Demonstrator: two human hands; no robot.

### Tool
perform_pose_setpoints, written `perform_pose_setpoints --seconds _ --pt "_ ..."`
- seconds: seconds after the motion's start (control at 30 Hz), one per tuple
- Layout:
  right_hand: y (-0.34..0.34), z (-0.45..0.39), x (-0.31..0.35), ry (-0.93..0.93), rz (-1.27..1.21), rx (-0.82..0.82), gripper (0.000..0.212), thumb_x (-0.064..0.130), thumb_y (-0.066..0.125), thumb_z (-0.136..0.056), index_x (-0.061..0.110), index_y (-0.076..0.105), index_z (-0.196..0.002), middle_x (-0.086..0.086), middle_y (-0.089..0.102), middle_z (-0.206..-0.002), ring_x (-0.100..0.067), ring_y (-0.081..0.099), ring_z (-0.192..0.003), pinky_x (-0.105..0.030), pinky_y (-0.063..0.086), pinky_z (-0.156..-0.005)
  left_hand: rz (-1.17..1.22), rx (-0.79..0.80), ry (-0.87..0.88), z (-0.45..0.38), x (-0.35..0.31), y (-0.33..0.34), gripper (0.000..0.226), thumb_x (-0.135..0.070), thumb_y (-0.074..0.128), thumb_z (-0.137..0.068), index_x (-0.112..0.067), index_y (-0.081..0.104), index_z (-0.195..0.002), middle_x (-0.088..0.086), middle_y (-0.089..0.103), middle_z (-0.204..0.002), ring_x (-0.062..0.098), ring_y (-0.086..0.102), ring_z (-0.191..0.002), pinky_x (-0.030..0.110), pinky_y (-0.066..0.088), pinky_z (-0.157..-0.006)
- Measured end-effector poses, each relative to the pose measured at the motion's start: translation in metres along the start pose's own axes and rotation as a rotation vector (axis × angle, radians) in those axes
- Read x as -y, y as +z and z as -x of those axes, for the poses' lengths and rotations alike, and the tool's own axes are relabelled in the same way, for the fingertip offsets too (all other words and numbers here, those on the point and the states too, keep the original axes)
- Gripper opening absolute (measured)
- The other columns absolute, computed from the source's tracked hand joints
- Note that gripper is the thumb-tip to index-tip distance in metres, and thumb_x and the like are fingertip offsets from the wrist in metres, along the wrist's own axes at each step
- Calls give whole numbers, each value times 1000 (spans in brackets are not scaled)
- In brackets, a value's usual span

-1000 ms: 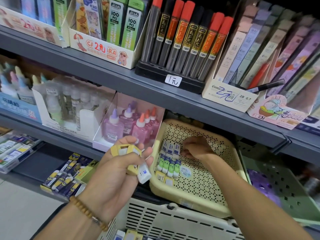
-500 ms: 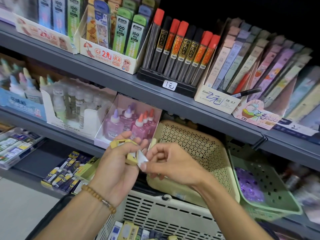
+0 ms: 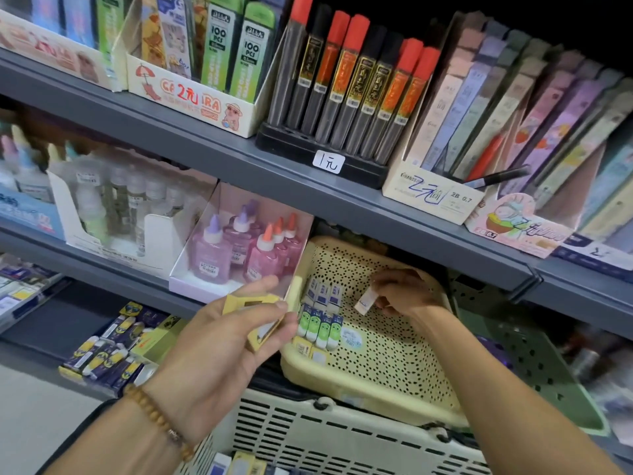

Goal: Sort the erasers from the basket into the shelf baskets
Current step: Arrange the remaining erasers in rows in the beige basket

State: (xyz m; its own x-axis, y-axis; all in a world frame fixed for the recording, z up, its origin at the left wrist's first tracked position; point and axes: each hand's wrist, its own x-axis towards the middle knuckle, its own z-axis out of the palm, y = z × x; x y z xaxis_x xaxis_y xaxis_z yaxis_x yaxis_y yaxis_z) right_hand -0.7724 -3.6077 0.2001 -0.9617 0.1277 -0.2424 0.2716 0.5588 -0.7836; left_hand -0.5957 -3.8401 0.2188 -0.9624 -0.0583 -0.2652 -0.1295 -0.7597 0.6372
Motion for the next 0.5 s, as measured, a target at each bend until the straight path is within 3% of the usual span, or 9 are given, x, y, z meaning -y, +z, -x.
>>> perform_pose_setpoints --seconds 0.13,0.2,0.33,0.43,0.5 --pt "16 -23 -7 -44 173 83 7 6 64 -89 10 71 -88 -4 68 -72 -10 62 -59 -19 48 -48 -129 9 42 0 3 2 56 -4 75 -57 -11 66 -112 14 73 -84 35 73 -85 33 60 -62" --pt "24 -28 -9 -76 173 103 10 3 67 -87 9 73 -81 -3 71 -70 -7 66 -56 -19 52 -52 -164 -9 64 0 5 3 56 -7 77 -53 -7 64 -107 19 74 -90 38 73 -82 32 60 -62" --pt "29 -28 -9 -100 188 99 10 7 68 -88 14 72 -82 -3 74 -77 -13 71 -69 -25 59 -67 -212 -4 54 1 11 3 56 -10 80 -50 6 64 -101 20 74 -95 34 73 -86 31 60 -71" --pt "24 -5 5 -197 226 -36 23 26 64 -92 19 69 -71 0 70 -70 -16 65 -70 -36 56 -81 -223 -42 54 1 13 1 43 -11 79 -50 -1 68 -91 19 74 -93 29 73 -86 33 61 -72" --pt "22 34 22 -271 28 72 31 49 66 -87 21 72 -74 0 72 -70 -15 66 -67 -33 57 -73 -235 -87 67 0 13 1 30 -16 80 -45 -11 72 -74 16 73 -86 29 73 -81 34 60 -68"
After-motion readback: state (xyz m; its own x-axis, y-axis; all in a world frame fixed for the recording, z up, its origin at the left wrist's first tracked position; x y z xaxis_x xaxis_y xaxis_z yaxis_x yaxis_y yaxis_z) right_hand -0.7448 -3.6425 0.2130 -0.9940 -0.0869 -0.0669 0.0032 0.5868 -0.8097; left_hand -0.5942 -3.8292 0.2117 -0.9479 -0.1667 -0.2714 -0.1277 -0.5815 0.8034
